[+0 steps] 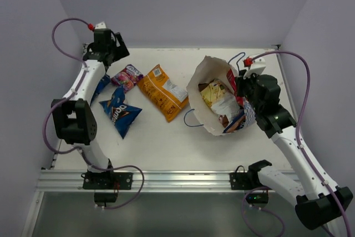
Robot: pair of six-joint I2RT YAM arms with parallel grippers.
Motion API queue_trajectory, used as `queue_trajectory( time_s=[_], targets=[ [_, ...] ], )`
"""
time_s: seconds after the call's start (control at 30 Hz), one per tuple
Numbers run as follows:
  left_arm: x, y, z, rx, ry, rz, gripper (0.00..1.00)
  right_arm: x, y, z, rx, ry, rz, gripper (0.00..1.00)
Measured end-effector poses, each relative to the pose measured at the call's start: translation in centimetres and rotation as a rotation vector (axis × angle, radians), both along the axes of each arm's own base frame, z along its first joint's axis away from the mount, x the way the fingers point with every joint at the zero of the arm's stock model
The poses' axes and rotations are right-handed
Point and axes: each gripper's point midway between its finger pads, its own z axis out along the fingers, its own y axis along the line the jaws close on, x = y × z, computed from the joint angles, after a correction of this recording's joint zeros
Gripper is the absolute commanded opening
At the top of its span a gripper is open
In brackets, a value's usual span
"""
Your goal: Take the snacks out of the paper bag
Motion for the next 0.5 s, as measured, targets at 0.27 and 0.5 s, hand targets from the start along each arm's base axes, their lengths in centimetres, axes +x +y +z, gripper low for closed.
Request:
queue_trajectory(
  time_s=[0.27,0.5],
  targets=[
    [-12.3,-23.7,13.3,-0.316,-0.315,-0.514,0.87,0.0,-0.1,0.1,-0.002,-0.001,-0.003,0.00],
    [-20.1,-36.3,15.2,-0.525,-0.332,-0.794,0.80,0.2,-0.5,0.2,-0.015,0.006,-0.027,0.00]
  ],
)
